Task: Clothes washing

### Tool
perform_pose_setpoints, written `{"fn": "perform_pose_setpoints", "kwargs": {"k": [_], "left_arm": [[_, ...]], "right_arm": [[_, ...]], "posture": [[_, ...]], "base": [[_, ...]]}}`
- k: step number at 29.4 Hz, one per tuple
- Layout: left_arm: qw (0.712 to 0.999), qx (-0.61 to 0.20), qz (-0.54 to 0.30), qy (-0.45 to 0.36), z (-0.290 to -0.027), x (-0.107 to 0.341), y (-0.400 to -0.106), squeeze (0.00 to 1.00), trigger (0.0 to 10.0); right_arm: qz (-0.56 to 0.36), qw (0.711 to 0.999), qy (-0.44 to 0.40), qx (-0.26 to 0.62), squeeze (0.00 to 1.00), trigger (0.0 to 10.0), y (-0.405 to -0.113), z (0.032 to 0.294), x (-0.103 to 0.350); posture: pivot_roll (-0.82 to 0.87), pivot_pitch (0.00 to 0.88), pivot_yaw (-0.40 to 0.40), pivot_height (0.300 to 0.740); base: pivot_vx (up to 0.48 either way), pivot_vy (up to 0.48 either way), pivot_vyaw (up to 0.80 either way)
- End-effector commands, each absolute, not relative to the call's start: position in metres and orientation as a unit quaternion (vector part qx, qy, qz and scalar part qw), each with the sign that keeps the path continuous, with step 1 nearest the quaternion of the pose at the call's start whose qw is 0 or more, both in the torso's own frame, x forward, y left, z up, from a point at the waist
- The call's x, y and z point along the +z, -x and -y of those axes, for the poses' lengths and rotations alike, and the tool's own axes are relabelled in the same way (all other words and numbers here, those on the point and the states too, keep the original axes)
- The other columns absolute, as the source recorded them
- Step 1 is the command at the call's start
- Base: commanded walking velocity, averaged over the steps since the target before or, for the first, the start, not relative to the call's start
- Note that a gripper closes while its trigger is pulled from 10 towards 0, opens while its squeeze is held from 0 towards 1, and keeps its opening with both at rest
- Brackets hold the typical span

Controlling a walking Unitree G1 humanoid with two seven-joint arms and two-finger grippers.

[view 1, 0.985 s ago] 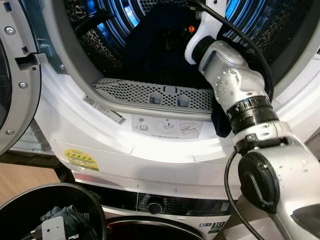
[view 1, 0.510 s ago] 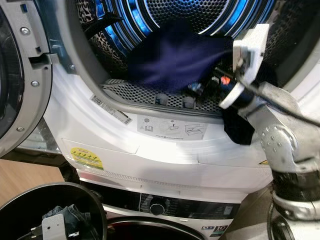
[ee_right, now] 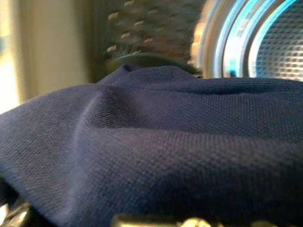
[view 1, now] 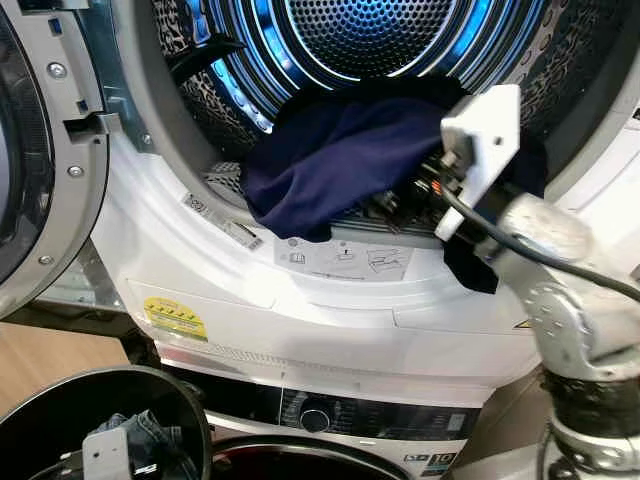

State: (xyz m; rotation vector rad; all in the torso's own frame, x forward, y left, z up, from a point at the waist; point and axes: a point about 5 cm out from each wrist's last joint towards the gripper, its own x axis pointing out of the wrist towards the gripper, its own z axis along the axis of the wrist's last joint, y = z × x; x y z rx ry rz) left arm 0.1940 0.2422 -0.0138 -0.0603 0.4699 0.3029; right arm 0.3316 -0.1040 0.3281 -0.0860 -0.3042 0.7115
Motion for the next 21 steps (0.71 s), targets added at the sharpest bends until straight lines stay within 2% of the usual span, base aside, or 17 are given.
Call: {"fn": "perform_pose_setpoints", "kwargs": {"k": [1, 3, 6, 9, 10, 11, 12, 13, 15, 18, 19, 20, 21], "left_arm": [[0.96, 0.136, -0.244, 0.016, -0.24, -0.018, -0.188, 0.0, 10.0], [0.96, 0.136, -0.244, 0.016, -0.24, -0.018, -0.188, 0.0, 10.0], [0.966, 0.098, -0.241, -0.019, -0.231, -0.018, -0.192, 0.0, 10.0], [0.967, 0.088, -0.24, -0.022, -0.228, -0.017, -0.194, 0.0, 10.0], [0.967, 0.086, -0.237, -0.028, -0.228, -0.016, -0.195, 0.0, 10.0], [0.968, 0.089, -0.234, -0.028, -0.228, -0.015, -0.195, 0.0, 10.0], [0.968, 0.094, -0.231, -0.029, -0.229, -0.014, -0.194, 0.0, 10.0], [0.968, 0.099, -0.229, -0.029, -0.23, -0.013, -0.193, 0.0, 10.0], [0.966, 0.105, -0.235, -0.025, -0.233, -0.015, -0.188, 0.0, 10.0], [0.966, 0.096, -0.24, -0.028, -0.229, -0.018, -0.185, 0.0, 10.0], [0.966, 0.089, -0.241, -0.029, -0.227, -0.018, -0.185, 0.0, 10.0], [0.966, 0.089, -0.241, -0.029, -0.227, -0.018, -0.185, 0.0, 10.0], [0.966, 0.086, -0.24, -0.029, -0.226, -0.018, -0.187, 0.0, 10.0]], "right_arm": [[0.16, 0.931, 0.037, 0.325, 0.0, 10.0, -0.333, 0.11, 0.336], [0.16, 0.932, 0.037, 0.324, 0.0, 10.0, -0.333, 0.11, 0.336], [0.261, 0.881, 0.063, 0.39, 0.0, 10.0, -0.347, 0.062, 0.402], [0.267, 0.932, 0.036, 0.241, 0.0, 10.0, -0.378, 0.066, 0.45], [0.228, 0.965, 0.022, 0.126, 0.0, 10.0, -0.391, 0.086, 0.45], [0.203, 0.978, 0.023, 0.041, 0.0, 10.0, -0.398, 0.104, 0.445], [0.19, 0.982, 0.011, 0.01, 0.0, 10.0, -0.401, 0.112, 0.441], [0.182, 0.983, 0.013, 0.011, 0.0, 10.0, -0.403, 0.113, 0.435], [0.164, 0.982, 0.008, 0.098, 0.0, 10.0, -0.403, 0.09, 0.414], [0.138, 0.98, 0.016, 0.143, 0.0, 10.0, -0.407, 0.076, 0.393], [0.121, 0.973, 0.021, 0.196, 0.0, 10.0, -0.406, 0.063, 0.379], [0.121, 0.973, 0.021, 0.196, 0.0, 10.0, -0.406, 0.063, 0.379], [0.111, 0.964, 0.004, 0.241, 0.0, 10.0, -0.402, 0.053, 0.373]], "posture": [[0.08, 0.0, -0.037, 0.74], [0.08, 0.0, -0.037, 0.74], [0.06, 0.0, -0.016, 0.74], [0.06, 0.0, -0.017, 0.74], [0.07, 0.0, -0.024, 0.74], [0.08, 0.0, -0.035, 0.74], [0.1, 0.0, -0.042, 0.74], [0.1, 0.0, -0.041, 0.74], [0.08, 0.0, -0.029, 0.74], [0.07, 0.0, -0.025, 0.74], [0.07, 0.0, -0.022, 0.74], [0.07, 0.0, -0.022, 0.74], [0.07, 0.0, -0.02, 0.74]], "base": [[0.0, 0.0, 0.0], [0.0, 0.0, 0.0], [0.0, 0.0, 0.0], [0.0, 0.0, 0.0], [0.0, 0.0, 0.0], [0.0, 0.0, 0.0], [0.0, 0.0, 0.0], [0.0, 0.0, 0.0], [0.0, 0.0, 0.0], [0.0, 0.0, 0.0], [0.0, 0.0, 0.0], [0.0, 0.0, 0.0], [0.0, 0.0, 0.0]]}}
